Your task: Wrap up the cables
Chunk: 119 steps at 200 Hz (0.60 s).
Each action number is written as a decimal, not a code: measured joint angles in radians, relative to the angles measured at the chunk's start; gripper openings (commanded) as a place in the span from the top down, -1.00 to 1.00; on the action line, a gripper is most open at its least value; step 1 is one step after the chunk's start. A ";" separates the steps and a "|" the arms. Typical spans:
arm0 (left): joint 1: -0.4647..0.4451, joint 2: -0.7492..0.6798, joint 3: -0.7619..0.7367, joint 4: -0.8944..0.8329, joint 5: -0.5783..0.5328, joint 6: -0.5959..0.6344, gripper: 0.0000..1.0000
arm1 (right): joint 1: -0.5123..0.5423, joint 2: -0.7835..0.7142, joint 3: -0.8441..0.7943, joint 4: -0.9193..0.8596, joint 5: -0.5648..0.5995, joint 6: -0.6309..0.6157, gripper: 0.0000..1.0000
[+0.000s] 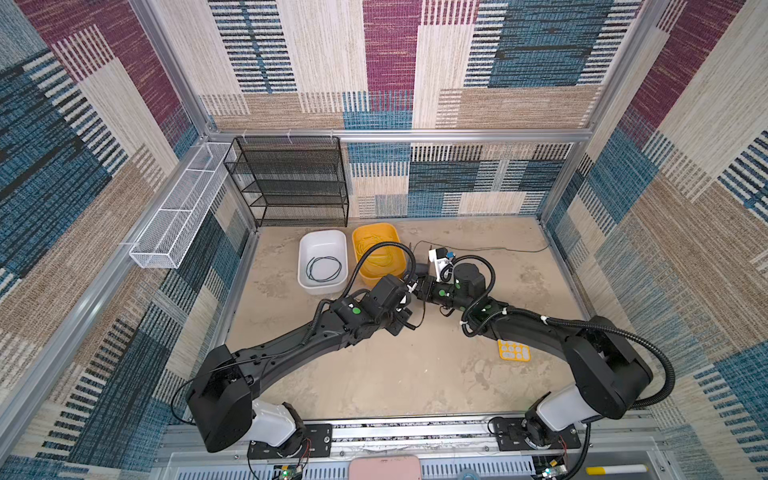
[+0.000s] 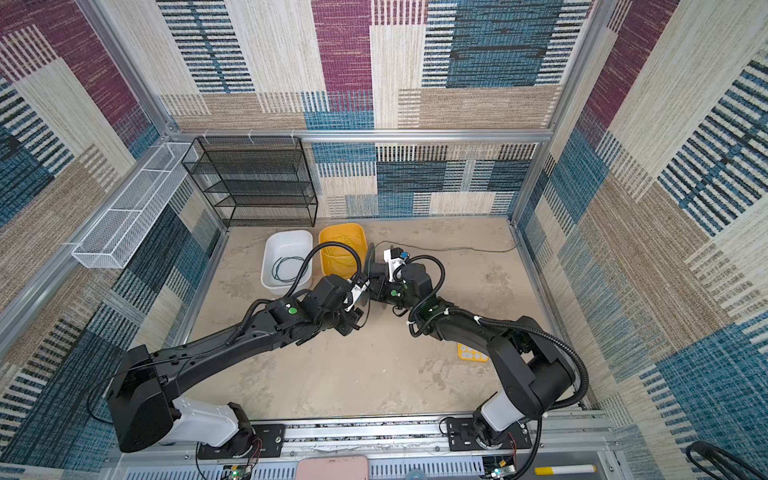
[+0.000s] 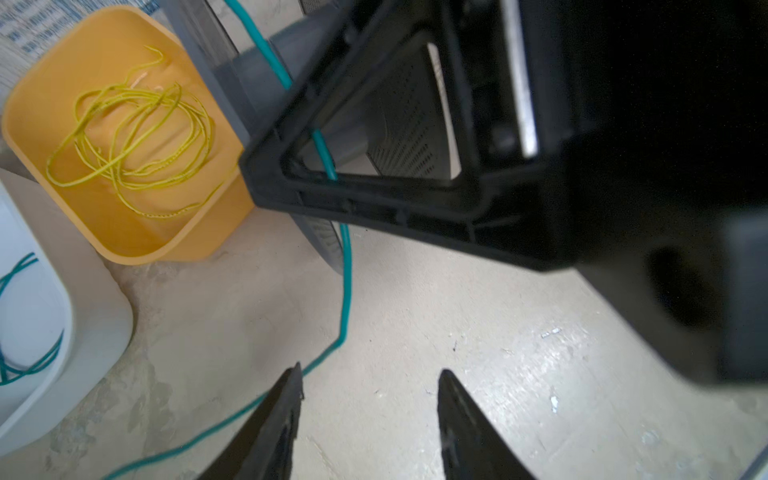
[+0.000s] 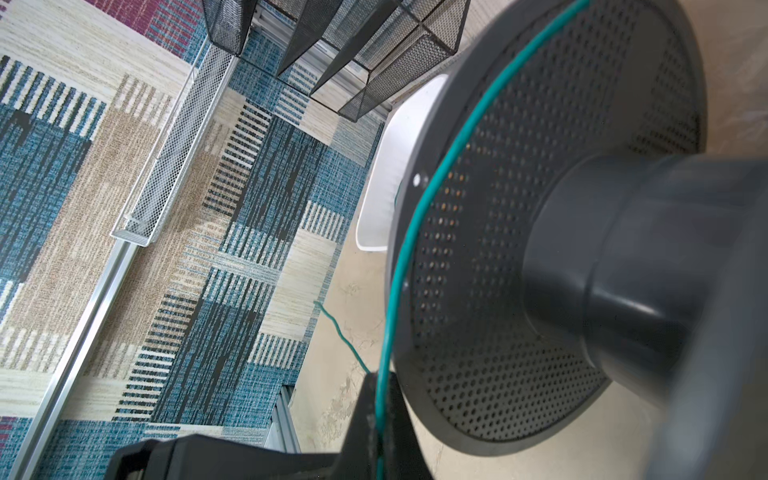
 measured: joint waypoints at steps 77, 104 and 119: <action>0.069 -0.011 -0.100 0.109 0.079 0.023 0.44 | 0.000 0.007 0.010 -0.023 -0.035 -0.025 1.00; 0.069 -0.034 -0.120 0.132 0.122 0.025 0.28 | 0.000 0.011 0.029 -0.030 -0.041 -0.029 1.00; 0.069 -0.056 -0.135 0.135 0.142 0.025 0.25 | 0.000 0.012 0.036 -0.032 -0.041 -0.033 1.00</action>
